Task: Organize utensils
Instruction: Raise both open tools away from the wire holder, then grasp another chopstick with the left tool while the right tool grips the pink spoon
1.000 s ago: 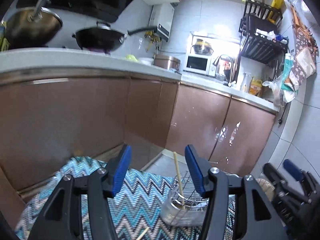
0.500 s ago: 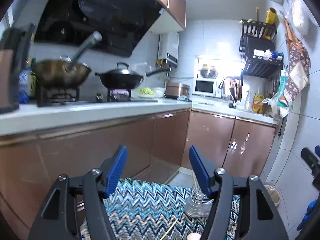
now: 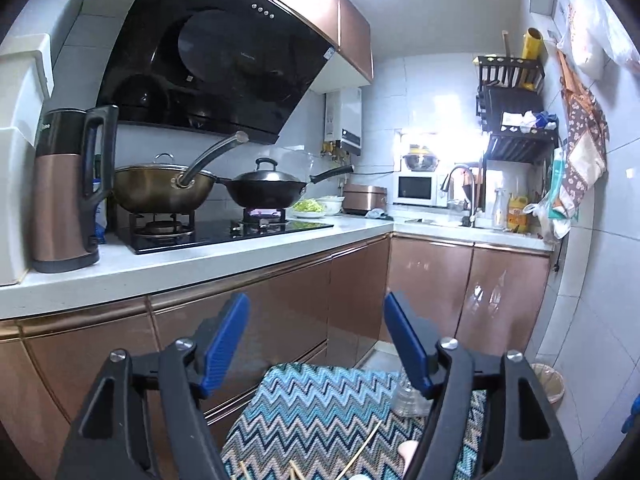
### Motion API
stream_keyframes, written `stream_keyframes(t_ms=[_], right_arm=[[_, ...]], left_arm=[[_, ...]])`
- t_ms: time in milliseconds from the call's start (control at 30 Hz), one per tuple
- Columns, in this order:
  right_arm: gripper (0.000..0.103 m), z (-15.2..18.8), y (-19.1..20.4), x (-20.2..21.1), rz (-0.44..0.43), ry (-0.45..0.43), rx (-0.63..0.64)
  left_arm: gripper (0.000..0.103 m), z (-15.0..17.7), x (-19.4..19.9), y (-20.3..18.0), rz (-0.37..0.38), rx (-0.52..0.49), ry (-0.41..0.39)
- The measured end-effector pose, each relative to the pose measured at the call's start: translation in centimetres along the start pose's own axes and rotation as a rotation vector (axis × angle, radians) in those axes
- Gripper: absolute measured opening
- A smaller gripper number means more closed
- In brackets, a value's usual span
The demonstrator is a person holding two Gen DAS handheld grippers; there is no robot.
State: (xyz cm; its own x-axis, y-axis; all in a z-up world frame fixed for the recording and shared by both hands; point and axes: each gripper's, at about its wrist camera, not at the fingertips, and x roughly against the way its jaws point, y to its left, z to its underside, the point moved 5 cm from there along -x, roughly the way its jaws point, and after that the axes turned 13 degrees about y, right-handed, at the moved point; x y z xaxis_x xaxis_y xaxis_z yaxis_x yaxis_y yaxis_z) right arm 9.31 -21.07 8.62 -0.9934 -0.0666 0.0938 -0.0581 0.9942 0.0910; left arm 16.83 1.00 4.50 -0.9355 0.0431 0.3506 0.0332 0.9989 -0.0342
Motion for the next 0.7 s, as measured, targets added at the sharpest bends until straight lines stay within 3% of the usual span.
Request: stream_keyframes(t_ms=[233,367,700], right_arm=[[0.103,1.7,0.6,-1.2,-0.065,0.089,-0.003],[0.103,4.4,0.2,-3.5,-0.089,0.175,-0.029],[0.103,15.4,-0.9,-13.4,-0.288,0.576,-0.179]], left_arm=[[0.072,2.3,-1.9,0.1,0.005,0.002,0.082],[0.072,4.2,-4.8,-0.2,0.029,-0.013,0.168],[0.071,12.0,-15.8,-2.3,0.157,-0.074,0.511]])
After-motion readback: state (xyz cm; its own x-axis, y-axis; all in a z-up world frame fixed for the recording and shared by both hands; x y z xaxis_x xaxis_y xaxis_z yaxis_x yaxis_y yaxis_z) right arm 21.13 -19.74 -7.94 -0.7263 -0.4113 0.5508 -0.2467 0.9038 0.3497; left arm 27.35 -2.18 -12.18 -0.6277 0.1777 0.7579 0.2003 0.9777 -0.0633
